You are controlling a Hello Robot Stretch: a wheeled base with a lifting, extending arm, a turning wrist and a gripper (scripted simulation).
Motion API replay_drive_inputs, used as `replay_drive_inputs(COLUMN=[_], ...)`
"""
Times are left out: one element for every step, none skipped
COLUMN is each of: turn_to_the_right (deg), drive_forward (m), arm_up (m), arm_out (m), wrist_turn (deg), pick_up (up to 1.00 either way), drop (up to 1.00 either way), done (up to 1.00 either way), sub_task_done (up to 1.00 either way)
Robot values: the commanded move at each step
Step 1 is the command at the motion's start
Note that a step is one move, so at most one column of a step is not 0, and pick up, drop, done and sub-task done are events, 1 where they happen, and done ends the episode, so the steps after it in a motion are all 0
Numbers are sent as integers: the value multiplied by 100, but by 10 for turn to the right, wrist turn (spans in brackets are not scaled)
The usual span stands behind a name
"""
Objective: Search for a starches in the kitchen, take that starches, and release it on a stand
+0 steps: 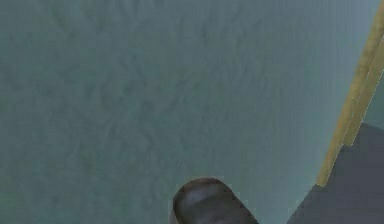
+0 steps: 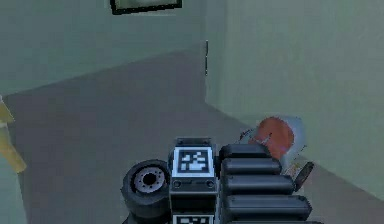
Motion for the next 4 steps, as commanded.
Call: replay_drive_inputs(turn_to_the_right=[450,30,0,0], drive_forward=[0,0,100,80], arm_up=[0,0,0,0], arm_out=[0,0,0,0], wrist_turn=[0,0,0,0], pick_up=[0,0,0,0], drop=[0,0,0,0], done=[0,0,0,0], sub_task_done=[0,0,0,0])
